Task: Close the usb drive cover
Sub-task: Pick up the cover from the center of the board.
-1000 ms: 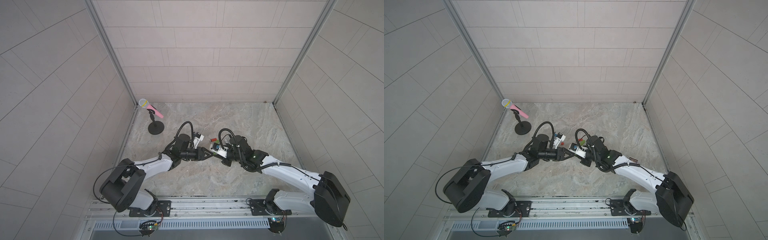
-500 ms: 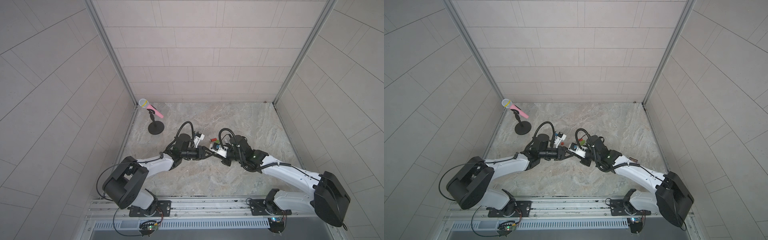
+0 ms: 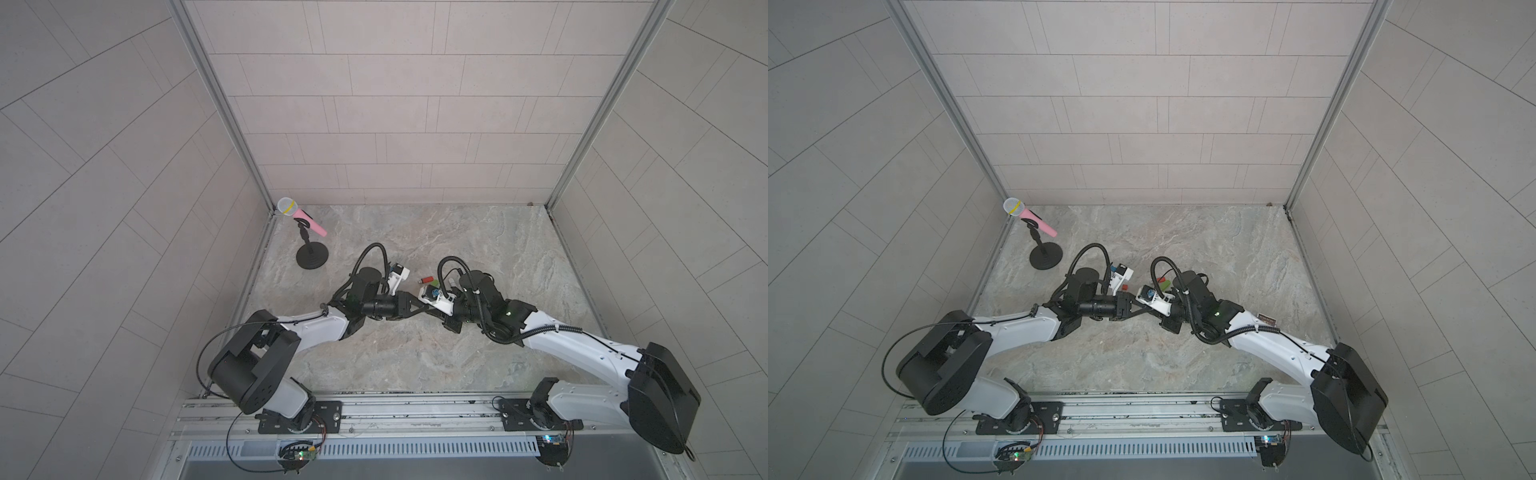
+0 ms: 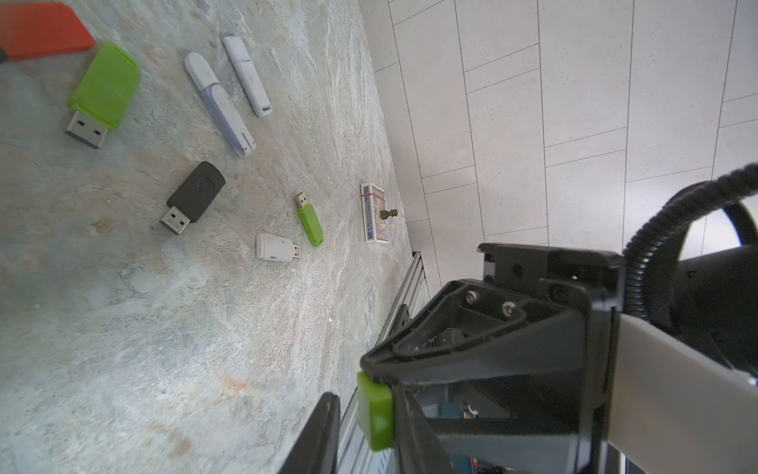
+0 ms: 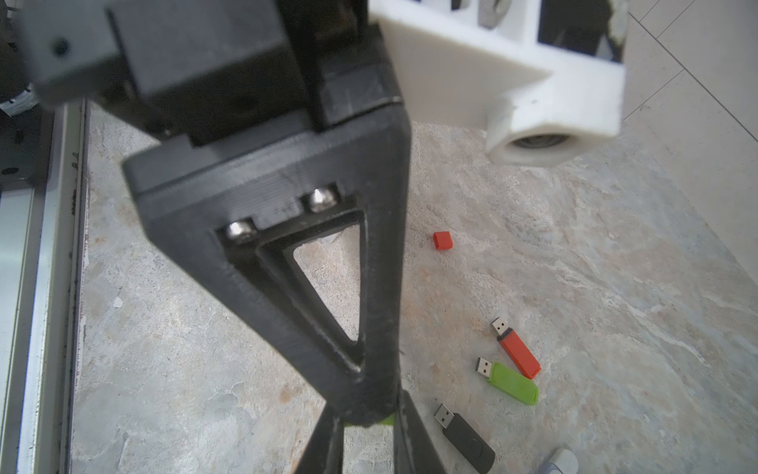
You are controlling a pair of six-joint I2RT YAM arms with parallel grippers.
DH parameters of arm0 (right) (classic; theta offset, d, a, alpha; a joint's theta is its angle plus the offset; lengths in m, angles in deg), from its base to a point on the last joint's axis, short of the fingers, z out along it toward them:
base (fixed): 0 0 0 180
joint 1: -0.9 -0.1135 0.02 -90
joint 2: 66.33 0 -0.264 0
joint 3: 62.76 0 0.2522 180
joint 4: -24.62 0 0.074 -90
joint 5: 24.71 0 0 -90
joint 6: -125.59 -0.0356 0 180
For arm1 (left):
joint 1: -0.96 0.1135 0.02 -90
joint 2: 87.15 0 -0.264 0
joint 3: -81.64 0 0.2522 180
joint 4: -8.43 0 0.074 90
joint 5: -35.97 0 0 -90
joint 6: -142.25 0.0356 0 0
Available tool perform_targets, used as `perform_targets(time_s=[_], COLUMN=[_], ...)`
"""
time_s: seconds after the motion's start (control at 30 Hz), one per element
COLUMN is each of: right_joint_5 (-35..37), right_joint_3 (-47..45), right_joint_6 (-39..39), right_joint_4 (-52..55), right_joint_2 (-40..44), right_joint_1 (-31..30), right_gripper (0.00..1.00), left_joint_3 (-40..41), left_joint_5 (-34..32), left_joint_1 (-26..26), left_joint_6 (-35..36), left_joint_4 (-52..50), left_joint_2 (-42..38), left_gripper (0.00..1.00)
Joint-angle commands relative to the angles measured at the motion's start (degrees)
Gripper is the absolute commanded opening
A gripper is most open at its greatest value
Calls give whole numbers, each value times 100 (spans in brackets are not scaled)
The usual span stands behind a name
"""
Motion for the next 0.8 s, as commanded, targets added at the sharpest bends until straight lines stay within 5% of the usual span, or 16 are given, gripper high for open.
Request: perform_targets(time_s=[0.0,0.53,0.77], right_joint_5=[-132,431,923], right_joint_3=[-36,-217,-204], right_joint_6=[-156,1,-825], right_joint_4=[-394,-162,-134], right_joint_2=[83,370,906], right_joint_1=[6,8,217], right_gripper=[21,27,37], left_joint_3=[-128,-84,50], left_joint_5=[102,-33,-388], left_joint_1=[-29,-11,61], left_joint_6=[11,26,207], left_joint_4=[66,26,-245], left_joint_2=[71,-75,-333], left_gripper=[22,7,7])
